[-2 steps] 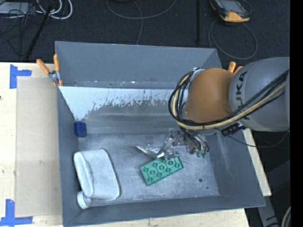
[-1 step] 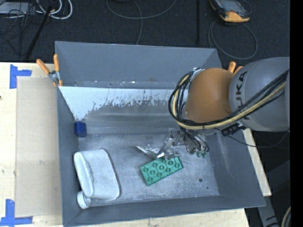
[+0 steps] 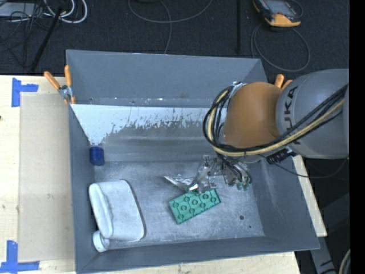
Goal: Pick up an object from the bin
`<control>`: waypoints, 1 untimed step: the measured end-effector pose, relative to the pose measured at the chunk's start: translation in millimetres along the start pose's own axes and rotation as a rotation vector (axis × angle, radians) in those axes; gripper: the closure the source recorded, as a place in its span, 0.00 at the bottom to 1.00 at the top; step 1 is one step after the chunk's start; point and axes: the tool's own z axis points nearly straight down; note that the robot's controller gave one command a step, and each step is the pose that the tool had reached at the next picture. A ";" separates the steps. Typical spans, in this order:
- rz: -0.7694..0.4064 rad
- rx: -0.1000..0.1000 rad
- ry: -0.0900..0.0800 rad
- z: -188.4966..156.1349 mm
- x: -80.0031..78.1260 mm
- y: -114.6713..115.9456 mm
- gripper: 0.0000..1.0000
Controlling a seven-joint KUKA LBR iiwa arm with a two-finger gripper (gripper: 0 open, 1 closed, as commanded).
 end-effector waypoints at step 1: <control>0.000 0.000 0.000 0.0 0.0 0.0 1.00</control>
Offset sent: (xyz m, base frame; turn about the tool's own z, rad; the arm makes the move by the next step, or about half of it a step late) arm 0.0000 0.0000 0.0000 0.0000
